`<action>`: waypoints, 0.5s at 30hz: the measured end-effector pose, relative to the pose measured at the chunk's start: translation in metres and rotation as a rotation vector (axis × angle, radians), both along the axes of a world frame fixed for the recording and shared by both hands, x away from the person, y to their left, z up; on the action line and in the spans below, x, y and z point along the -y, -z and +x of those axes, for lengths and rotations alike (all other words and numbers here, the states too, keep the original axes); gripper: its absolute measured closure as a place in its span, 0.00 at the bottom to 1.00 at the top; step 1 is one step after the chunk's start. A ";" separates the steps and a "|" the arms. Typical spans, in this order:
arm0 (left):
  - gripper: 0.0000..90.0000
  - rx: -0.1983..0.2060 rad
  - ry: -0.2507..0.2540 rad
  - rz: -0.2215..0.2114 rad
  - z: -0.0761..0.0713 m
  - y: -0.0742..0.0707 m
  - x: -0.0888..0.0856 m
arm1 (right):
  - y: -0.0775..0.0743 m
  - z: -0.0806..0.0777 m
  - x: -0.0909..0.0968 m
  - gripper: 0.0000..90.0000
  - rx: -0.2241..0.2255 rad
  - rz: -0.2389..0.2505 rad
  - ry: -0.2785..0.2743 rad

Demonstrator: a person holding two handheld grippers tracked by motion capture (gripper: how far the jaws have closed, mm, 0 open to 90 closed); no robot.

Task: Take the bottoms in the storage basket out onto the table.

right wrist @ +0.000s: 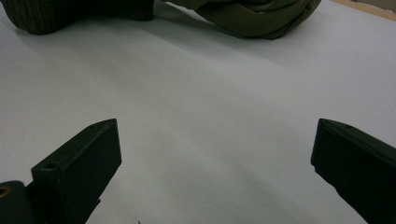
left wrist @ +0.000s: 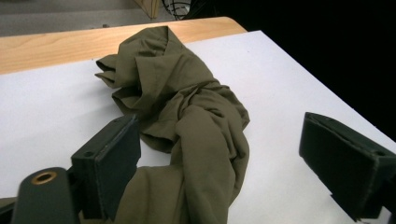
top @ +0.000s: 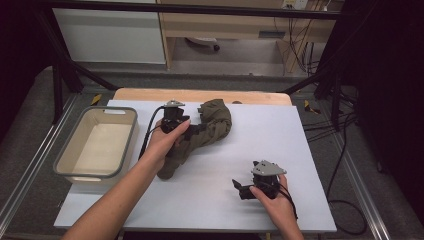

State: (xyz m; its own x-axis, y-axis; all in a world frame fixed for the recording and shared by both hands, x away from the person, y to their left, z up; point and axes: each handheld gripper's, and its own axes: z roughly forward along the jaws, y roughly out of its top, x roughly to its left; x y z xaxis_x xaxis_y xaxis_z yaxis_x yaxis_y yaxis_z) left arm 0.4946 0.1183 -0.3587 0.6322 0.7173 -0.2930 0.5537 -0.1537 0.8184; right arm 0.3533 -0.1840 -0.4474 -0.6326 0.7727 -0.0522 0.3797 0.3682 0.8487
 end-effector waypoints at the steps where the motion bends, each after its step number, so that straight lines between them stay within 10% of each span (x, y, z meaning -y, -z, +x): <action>1: 0.13 0.002 -0.001 -0.005 0.000 -0.001 -0.001 | 0.000 0.000 0.000 0.03 0.000 0.000 0.000; 15: 0.09 0.058 0.005 -0.021 -0.011 -0.018 -0.013 | 0.000 0.000 0.001 0.02 0.003 0.000 0.003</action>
